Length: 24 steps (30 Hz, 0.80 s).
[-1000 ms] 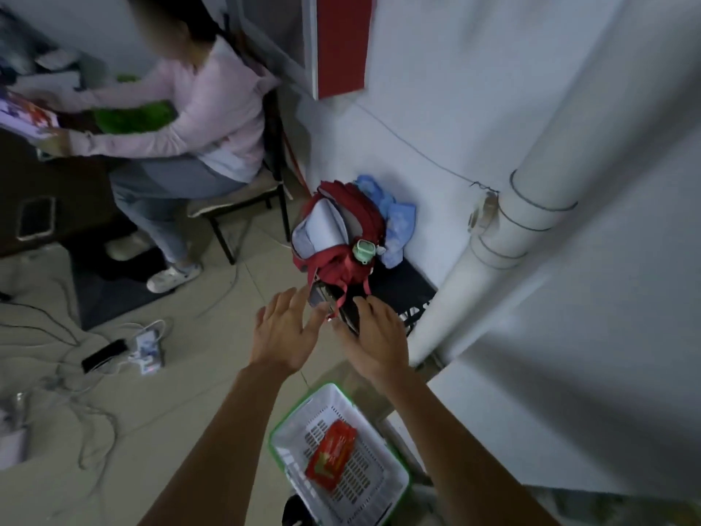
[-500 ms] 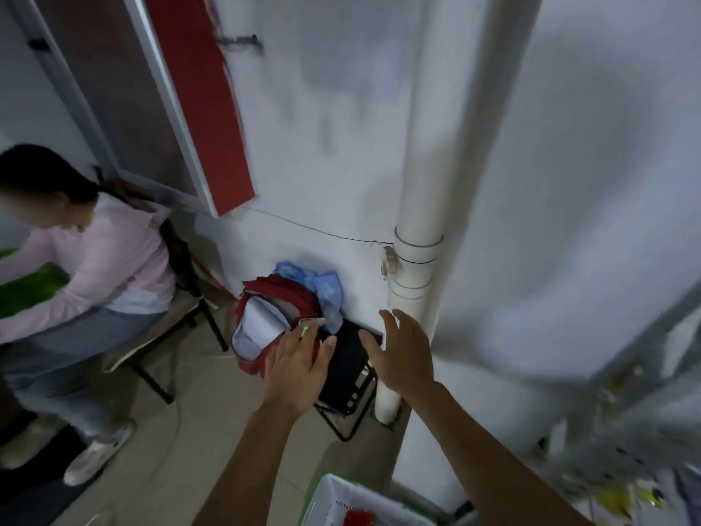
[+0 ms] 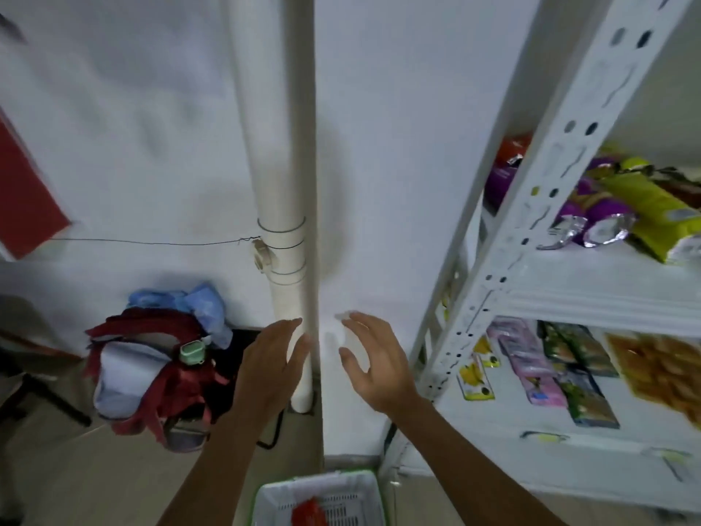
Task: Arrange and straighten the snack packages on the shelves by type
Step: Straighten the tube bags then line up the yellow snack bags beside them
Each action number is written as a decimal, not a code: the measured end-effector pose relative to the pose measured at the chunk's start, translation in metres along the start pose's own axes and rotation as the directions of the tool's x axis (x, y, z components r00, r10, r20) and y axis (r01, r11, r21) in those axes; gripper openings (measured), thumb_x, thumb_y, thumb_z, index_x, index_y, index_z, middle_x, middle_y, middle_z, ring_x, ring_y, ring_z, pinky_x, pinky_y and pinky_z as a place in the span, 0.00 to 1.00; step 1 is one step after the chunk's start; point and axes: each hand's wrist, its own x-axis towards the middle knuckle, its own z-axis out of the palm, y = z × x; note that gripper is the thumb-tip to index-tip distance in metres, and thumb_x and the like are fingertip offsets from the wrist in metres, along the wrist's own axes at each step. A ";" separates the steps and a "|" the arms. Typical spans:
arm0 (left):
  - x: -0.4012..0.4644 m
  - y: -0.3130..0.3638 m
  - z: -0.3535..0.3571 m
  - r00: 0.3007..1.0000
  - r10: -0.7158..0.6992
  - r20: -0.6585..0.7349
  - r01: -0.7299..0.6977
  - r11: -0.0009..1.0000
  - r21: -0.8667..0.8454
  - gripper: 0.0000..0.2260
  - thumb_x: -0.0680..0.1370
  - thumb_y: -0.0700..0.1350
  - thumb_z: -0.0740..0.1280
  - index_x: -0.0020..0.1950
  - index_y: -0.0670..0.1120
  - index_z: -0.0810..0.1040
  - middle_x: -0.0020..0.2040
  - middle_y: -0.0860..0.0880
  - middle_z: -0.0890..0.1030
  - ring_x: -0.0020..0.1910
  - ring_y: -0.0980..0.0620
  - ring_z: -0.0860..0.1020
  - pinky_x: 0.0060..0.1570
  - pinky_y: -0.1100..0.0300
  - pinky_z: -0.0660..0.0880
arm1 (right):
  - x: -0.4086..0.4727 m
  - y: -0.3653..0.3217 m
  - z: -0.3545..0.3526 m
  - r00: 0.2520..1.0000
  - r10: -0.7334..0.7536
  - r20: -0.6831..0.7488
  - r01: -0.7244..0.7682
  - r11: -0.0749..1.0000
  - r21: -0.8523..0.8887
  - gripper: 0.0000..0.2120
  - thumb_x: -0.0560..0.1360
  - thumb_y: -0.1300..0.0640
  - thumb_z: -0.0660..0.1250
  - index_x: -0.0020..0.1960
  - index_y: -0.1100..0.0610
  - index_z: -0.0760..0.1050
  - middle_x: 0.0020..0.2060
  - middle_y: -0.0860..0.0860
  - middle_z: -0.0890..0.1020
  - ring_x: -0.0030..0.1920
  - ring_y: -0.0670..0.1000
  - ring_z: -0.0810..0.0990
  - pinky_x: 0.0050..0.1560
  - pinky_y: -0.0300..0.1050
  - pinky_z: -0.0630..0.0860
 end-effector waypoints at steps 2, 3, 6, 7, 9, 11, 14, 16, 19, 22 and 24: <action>-0.003 0.016 0.011 0.996 0.089 -0.025 -0.090 0.995 -0.039 0.25 0.82 0.65 0.55 0.66 0.50 0.80 0.61 0.54 0.82 0.60 0.51 0.80 0.61 0.50 0.77 | -0.018 0.002 -0.022 0.998 -0.016 -0.067 0.015 1.000 -0.016 0.18 0.80 0.53 0.69 0.67 0.60 0.80 0.66 0.52 0.80 0.67 0.52 0.78 0.69 0.51 0.76; -0.006 0.026 0.016 0.990 0.134 -0.051 -0.137 0.988 -0.067 0.22 0.82 0.63 0.57 0.63 0.50 0.81 0.59 0.55 0.83 0.58 0.52 0.80 0.58 0.52 0.78 | -0.030 0.005 -0.034 0.996 -0.013 -0.094 0.010 0.999 -0.033 0.17 0.80 0.53 0.69 0.66 0.60 0.80 0.64 0.53 0.81 0.66 0.53 0.79 0.67 0.50 0.77; -0.010 0.063 0.039 0.950 0.296 -0.103 -0.305 0.948 -0.086 0.19 0.82 0.58 0.61 0.58 0.47 0.84 0.56 0.54 0.83 0.56 0.52 0.82 0.55 0.62 0.75 | -0.064 0.018 -0.080 0.979 0.033 -0.204 -0.054 0.993 -0.102 0.16 0.80 0.52 0.68 0.63 0.60 0.82 0.62 0.53 0.83 0.63 0.53 0.80 0.65 0.51 0.78; -0.010 0.079 0.048 0.925 0.365 -0.108 -0.374 0.924 -0.080 0.18 0.82 0.56 0.61 0.56 0.46 0.85 0.55 0.53 0.84 0.55 0.52 0.81 0.53 0.65 0.73 | -0.073 0.024 -0.098 0.968 0.054 -0.246 -0.086 0.989 -0.121 0.15 0.80 0.53 0.68 0.62 0.60 0.82 0.61 0.53 0.83 0.63 0.53 0.80 0.64 0.50 0.78; -0.012 0.117 0.068 0.856 0.502 -0.118 -0.513 0.854 -0.086 0.17 0.83 0.54 0.62 0.54 0.44 0.86 0.53 0.50 0.84 0.52 0.52 0.81 0.51 0.65 0.75 | -0.089 0.036 -0.133 0.947 0.088 -0.309 -0.148 0.973 -0.175 0.14 0.80 0.55 0.68 0.62 0.58 0.82 0.61 0.52 0.83 0.62 0.52 0.80 0.63 0.48 0.78; -0.016 0.157 0.086 0.783 0.604 -0.151 -0.620 0.776 -0.112 0.18 0.84 0.53 0.61 0.53 0.43 0.86 0.52 0.49 0.85 0.51 0.51 0.82 0.48 0.60 0.78 | -0.098 0.046 -0.166 0.933 0.112 -0.343 -0.208 0.943 -0.260 0.13 0.80 0.54 0.68 0.62 0.58 0.82 0.60 0.52 0.82 0.61 0.54 0.80 0.60 0.51 0.78; -0.026 0.220 0.108 0.707 0.694 -0.136 -0.707 0.684 -0.182 0.16 0.83 0.51 0.64 0.55 0.43 0.86 0.54 0.48 0.85 0.53 0.49 0.83 0.52 0.58 0.80 | -0.110 0.054 -0.217 0.908 0.167 -0.385 -0.307 0.889 -0.338 0.15 0.81 0.50 0.67 0.63 0.57 0.81 0.60 0.52 0.81 0.61 0.55 0.79 0.61 0.52 0.76; -0.029 0.253 0.118 0.669 0.735 -0.111 -0.739 0.641 -0.208 0.14 0.82 0.50 0.65 0.57 0.41 0.85 0.56 0.47 0.84 0.54 0.49 0.82 0.56 0.59 0.78 | -0.114 0.053 -0.246 0.895 0.192 -0.402 -0.343 0.873 -0.347 0.18 0.82 0.46 0.65 0.64 0.57 0.80 0.61 0.52 0.80 0.62 0.55 0.78 0.61 0.53 0.76; -0.034 0.309 0.131 0.632 0.772 -0.069 -0.760 0.599 -0.254 0.15 0.81 0.50 0.64 0.60 0.41 0.83 0.59 0.47 0.82 0.57 0.48 0.80 0.57 0.58 0.77 | -0.126 0.052 -0.294 0.880 0.254 -0.402 -0.418 0.815 -0.401 0.22 0.82 0.41 0.62 0.65 0.57 0.78 0.63 0.53 0.79 0.62 0.57 0.77 0.62 0.55 0.74; -0.039 0.358 0.141 0.595 0.803 -0.025 -0.787 0.576 -0.220 0.17 0.80 0.52 0.63 0.63 0.44 0.81 0.62 0.49 0.80 0.60 0.48 0.78 0.57 0.56 0.75 | -0.134 0.054 -0.342 0.848 0.337 -0.408 -0.511 0.723 -0.465 0.26 0.81 0.39 0.60 0.70 0.55 0.76 0.68 0.53 0.77 0.68 0.57 0.74 0.67 0.55 0.71; -0.039 0.386 0.147 0.598 0.801 0.030 -0.780 0.591 -0.208 0.19 0.80 0.54 0.62 0.65 0.46 0.80 0.65 0.50 0.77 0.63 0.48 0.76 0.58 0.52 0.77 | -0.135 0.055 -0.371 0.829 0.386 -0.405 -0.552 0.678 -0.486 0.29 0.80 0.36 0.57 0.72 0.53 0.74 0.71 0.54 0.74 0.71 0.56 0.71 0.70 0.54 0.68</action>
